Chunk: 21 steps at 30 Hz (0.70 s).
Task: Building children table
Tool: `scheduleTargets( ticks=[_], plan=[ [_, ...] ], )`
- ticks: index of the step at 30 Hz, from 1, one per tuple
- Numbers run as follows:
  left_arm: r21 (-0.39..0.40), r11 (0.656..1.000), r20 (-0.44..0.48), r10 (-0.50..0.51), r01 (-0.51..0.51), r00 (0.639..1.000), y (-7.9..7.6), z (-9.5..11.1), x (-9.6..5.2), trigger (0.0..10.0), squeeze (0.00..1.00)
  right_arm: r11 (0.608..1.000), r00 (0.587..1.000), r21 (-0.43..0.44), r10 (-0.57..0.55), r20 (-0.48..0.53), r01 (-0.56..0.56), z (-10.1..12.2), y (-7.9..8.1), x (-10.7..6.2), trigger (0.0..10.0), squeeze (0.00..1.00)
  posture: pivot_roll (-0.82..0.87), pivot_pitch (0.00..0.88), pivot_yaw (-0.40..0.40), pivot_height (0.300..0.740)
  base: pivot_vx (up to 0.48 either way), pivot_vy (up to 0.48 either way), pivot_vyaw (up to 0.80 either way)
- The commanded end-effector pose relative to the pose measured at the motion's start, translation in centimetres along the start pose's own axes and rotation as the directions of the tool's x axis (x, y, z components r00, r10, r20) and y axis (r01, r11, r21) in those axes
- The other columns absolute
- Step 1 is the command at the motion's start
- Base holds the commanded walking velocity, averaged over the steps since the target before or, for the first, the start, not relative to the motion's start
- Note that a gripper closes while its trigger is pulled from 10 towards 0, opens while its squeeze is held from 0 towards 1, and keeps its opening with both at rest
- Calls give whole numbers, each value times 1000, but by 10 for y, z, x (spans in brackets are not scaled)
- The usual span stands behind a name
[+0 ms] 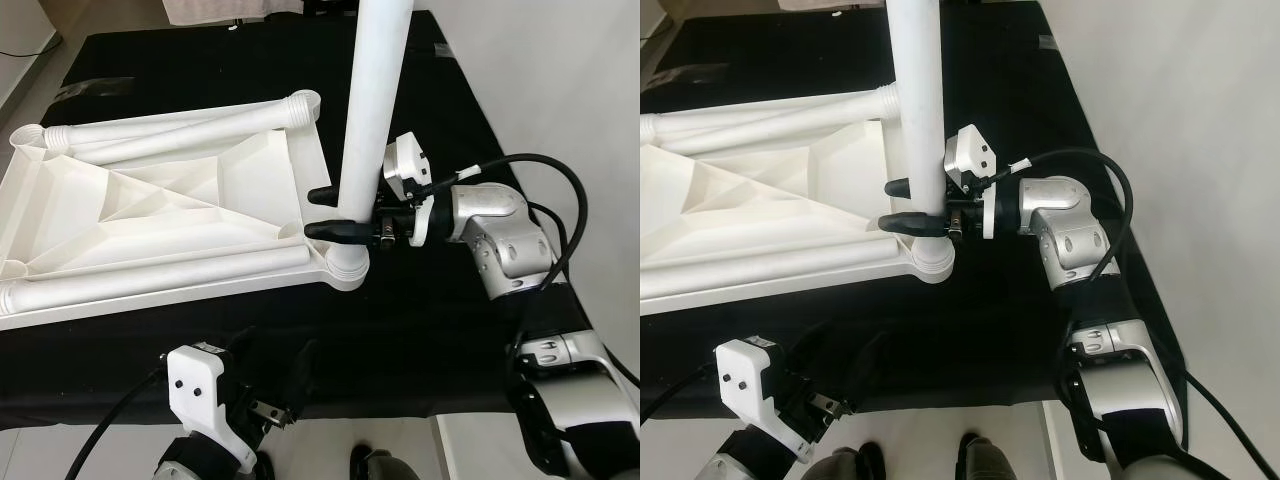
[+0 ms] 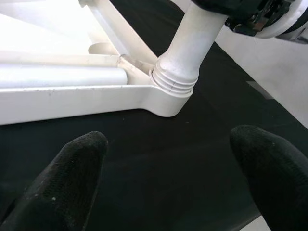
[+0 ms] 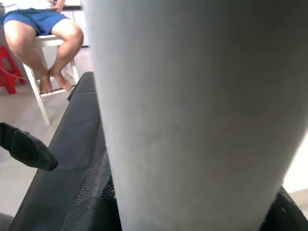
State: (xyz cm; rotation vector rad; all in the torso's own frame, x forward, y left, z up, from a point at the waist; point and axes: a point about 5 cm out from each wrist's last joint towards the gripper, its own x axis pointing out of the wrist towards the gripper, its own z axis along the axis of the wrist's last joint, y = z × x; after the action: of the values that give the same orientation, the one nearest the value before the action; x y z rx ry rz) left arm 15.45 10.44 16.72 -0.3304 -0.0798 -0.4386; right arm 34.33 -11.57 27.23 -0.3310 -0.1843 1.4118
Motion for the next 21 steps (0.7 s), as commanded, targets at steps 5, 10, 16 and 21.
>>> scheduleTargets(
  ticks=[5, 10, 16, 21],
  plan=[
    [4, 1000, -25, 16, -16, 1000, 5, -5, -2, 10000, 0, 942, 941, 17, -333, -65, 335, -25, 5, 5, 0, 0, 20, 259, 2, 740, 0, 0, 0],
    [0, 1000, -23, 25, -25, 999, 7, -4, -3, 10000, 0, 564, 550, 27, -791, -269, 825, -52, 44, -2, 0, 0, 9, 264, 4, 740, 0, 0, 0],
    [-7, 1000, -23, 19, -19, 1000, 6, -5, -2, 10000, 0, 604, 602, 76, -760, -248, 794, -50, 51, 14, 0, 0, 1, 258, 3, 740, 0, 0, 0],
    [-8, 1000, -22, 18, -18, 1000, 7, -5, -1, 10000, 0, 688, 702, 144, -680, -212, 711, -44, 57, 31, 10000, 0, 2, 255, -5, 740, 0, 0, 0]
  ],
)
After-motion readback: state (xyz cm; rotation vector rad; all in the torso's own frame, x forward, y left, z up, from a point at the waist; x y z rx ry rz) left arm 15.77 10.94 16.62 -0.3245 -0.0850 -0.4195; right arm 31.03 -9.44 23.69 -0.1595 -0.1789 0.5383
